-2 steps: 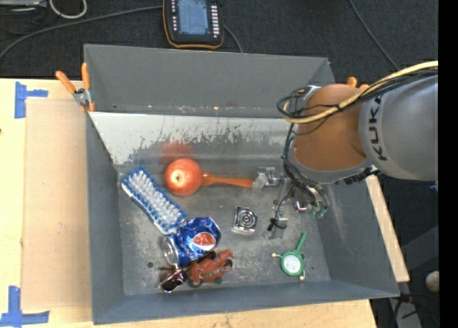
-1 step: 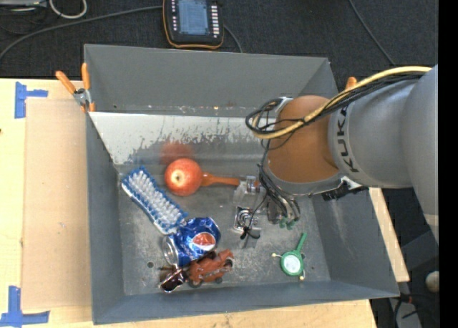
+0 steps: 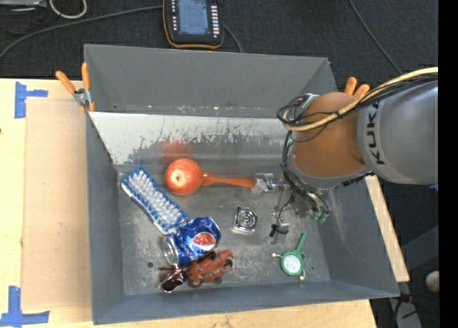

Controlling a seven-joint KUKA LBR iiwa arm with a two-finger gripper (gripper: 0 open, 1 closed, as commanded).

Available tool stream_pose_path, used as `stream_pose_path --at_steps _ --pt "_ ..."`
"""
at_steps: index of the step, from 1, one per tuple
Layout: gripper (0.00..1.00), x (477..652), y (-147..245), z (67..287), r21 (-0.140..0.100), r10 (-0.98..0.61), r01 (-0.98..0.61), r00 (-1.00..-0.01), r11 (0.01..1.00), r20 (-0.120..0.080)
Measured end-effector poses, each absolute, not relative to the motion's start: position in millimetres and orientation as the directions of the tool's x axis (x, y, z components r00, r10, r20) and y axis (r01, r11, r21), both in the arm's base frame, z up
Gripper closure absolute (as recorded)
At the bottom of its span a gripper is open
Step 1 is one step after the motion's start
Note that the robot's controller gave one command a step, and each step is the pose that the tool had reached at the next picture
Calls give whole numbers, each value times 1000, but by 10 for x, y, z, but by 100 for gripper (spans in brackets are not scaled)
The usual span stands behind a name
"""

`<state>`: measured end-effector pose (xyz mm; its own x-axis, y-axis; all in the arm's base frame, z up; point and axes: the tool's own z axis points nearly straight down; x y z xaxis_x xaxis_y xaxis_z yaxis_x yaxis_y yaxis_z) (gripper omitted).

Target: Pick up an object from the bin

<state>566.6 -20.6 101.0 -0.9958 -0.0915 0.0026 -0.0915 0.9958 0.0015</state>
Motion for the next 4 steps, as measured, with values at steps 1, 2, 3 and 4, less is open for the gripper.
stream_pose_path --at_steps 1,2,3,4 --pt "0 5694 604 877 6 -33 -33 -999 999 7" --pt "0 5577 -289 848 -1 -160 -160 -987 987 6" --pt "0 5338 587 702 12 -81 -81 -997 997 9" --pt "0 5395 389 696 13 -120 -120 -993 993 8"
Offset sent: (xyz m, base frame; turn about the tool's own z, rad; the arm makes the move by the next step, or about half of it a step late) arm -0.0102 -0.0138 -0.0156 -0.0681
